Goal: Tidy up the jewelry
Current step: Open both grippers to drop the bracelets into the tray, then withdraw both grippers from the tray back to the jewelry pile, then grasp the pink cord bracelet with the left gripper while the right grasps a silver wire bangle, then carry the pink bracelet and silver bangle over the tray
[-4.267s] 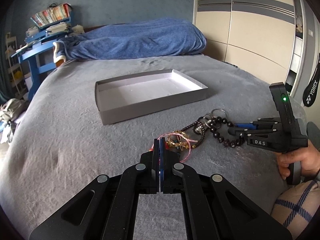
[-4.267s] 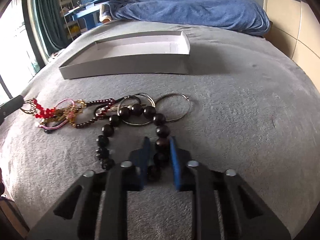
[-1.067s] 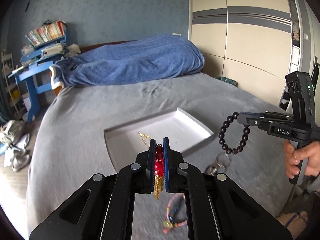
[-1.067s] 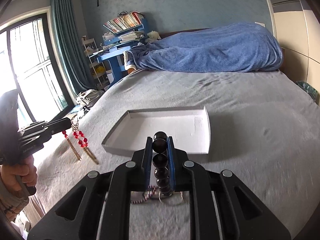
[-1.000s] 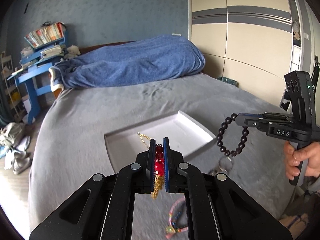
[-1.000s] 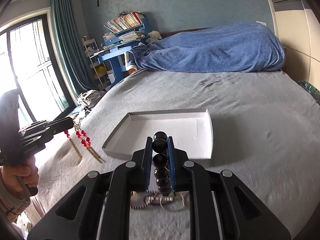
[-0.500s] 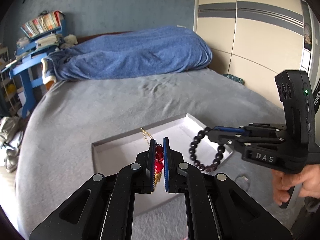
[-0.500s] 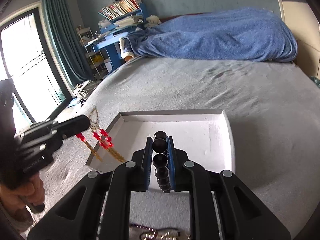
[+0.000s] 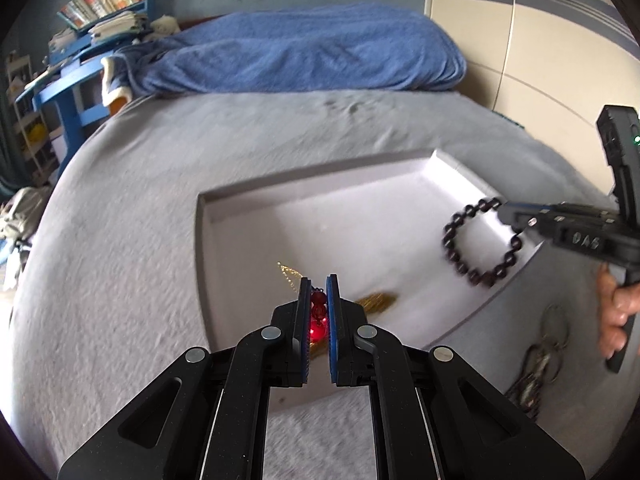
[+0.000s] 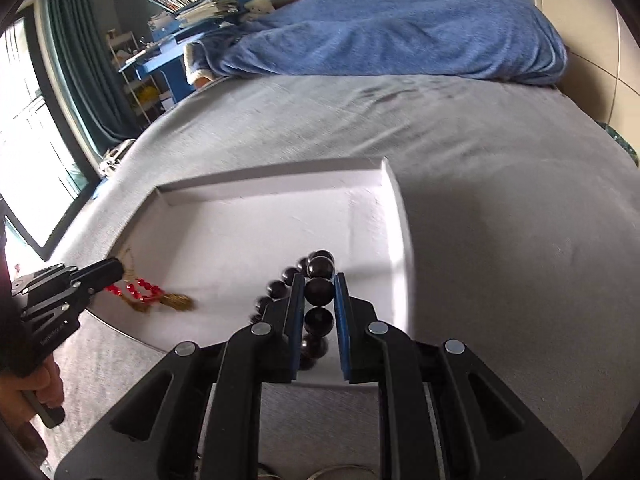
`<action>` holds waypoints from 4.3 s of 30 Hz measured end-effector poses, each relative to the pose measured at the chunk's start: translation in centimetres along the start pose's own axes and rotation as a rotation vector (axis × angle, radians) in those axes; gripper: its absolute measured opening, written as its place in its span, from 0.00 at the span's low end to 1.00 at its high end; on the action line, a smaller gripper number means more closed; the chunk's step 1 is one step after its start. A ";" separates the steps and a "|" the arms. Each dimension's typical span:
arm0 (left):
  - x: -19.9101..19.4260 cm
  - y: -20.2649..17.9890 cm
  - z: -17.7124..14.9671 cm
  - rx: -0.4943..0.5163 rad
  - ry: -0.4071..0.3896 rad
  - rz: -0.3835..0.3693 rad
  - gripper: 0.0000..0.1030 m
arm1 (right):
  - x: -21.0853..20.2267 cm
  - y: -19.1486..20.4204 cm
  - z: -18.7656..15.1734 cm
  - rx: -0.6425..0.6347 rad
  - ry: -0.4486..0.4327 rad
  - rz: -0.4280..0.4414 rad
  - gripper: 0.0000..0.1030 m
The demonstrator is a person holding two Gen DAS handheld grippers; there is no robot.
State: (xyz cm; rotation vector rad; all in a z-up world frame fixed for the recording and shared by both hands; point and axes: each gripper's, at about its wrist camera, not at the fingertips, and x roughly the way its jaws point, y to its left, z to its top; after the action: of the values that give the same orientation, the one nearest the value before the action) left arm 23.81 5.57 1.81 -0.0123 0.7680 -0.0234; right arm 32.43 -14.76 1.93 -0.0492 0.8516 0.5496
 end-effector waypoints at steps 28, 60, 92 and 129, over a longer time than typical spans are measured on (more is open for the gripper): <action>-9.9 -3.4 -10.4 -0.025 -0.106 -0.064 0.73 | -9.0 -1.7 -11.5 0.073 -0.098 0.004 0.54; -8.3 -8.1 -13.2 0.134 0.063 -0.110 0.30 | -9.1 -1.5 -15.6 0.140 -0.027 -0.025 0.56; -10.7 -3.2 -14.3 -0.125 -0.062 -0.130 0.04 | -4.8 0.3 -12.1 -0.030 0.086 -0.182 0.57; -14.1 -2.9 -6.5 -0.027 -0.189 -0.154 0.03 | -9.9 0.6 -9.0 -0.013 -0.096 -0.036 0.47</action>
State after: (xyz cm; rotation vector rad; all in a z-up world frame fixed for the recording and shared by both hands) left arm 9.13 3.05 6.94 -0.0983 0.5774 -0.1567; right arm 20.57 -20.89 3.18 -0.0495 0.7520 0.5198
